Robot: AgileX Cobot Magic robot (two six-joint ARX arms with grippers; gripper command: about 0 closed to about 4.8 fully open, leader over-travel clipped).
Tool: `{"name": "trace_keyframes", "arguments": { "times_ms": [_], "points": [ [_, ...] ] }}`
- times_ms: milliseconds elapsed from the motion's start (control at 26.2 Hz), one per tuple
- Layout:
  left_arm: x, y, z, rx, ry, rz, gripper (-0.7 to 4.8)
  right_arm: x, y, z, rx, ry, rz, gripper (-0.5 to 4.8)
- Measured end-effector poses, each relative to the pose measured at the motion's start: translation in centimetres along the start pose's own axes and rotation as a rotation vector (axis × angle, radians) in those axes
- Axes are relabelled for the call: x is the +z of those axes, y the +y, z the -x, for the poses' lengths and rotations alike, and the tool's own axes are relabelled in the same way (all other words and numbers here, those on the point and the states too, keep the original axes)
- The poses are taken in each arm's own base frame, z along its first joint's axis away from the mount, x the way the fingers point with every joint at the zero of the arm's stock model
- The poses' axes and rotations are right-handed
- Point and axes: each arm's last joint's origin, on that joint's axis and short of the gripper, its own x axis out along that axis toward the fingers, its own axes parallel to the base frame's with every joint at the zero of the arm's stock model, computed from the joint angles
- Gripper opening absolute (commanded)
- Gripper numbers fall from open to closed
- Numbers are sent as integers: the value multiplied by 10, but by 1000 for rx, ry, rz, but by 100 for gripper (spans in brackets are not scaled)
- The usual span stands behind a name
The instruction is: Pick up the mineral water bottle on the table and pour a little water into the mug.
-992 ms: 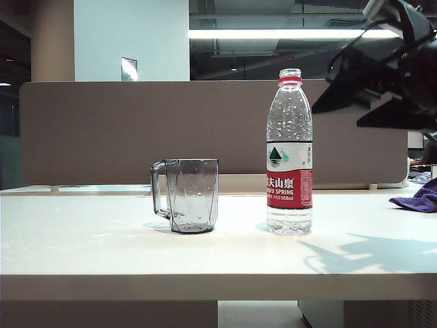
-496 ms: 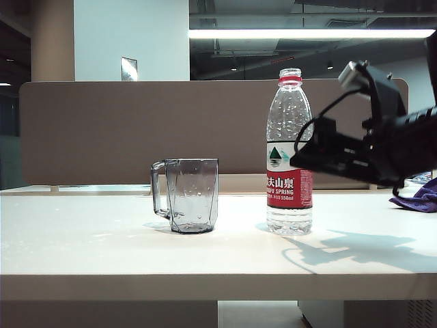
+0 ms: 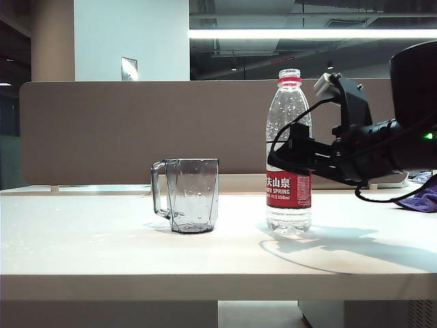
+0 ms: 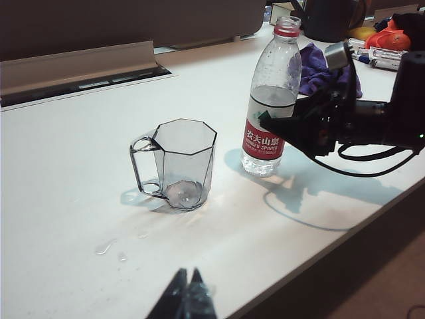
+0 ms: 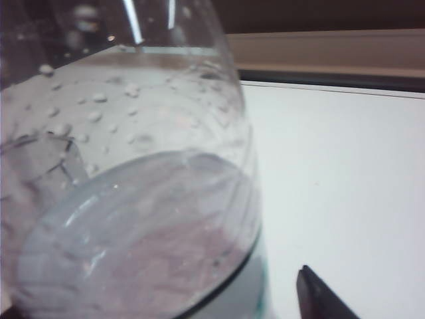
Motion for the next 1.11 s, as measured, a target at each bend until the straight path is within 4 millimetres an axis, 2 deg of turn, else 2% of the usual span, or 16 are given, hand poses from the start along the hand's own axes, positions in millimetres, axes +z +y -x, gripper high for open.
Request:
{"name": "trace_keyframes", "arguments": {
  "times_ms": [191, 534, 610, 687, 801, 992, 1030, 1106],
  "points": [
    [0, 0, 0, 0, 0, 0, -5, -7, -1, -9, 19, 17, -4, 395],
    [0, 0, 0, 0, 0, 0, -5, -7, 8, -34, 70, 7, 7, 404],
    [0, 0, 0, 0, 0, 0, -5, -8, 9, -36, 76, 9, 7, 455],
    [0, 0, 0, 0, 0, 0, -5, -8, 10, -36, 76, 12, 7, 453],
    [0, 0, 0, 0, 0, 0, -5, -8, 10, -36, 72, 16, 6, 364],
    [0, 0, 0, 0, 0, 0, -5, -3, 9, -45, 73, 13, 8, 362],
    [0, 0, 0, 0, 0, 0, -5, -2, 9, -46, 74, 12, 7, 328],
    [0, 0, 0, 0, 0, 0, -5, 2, 9, -50, 74, 8, 8, 293]
  ]
}}
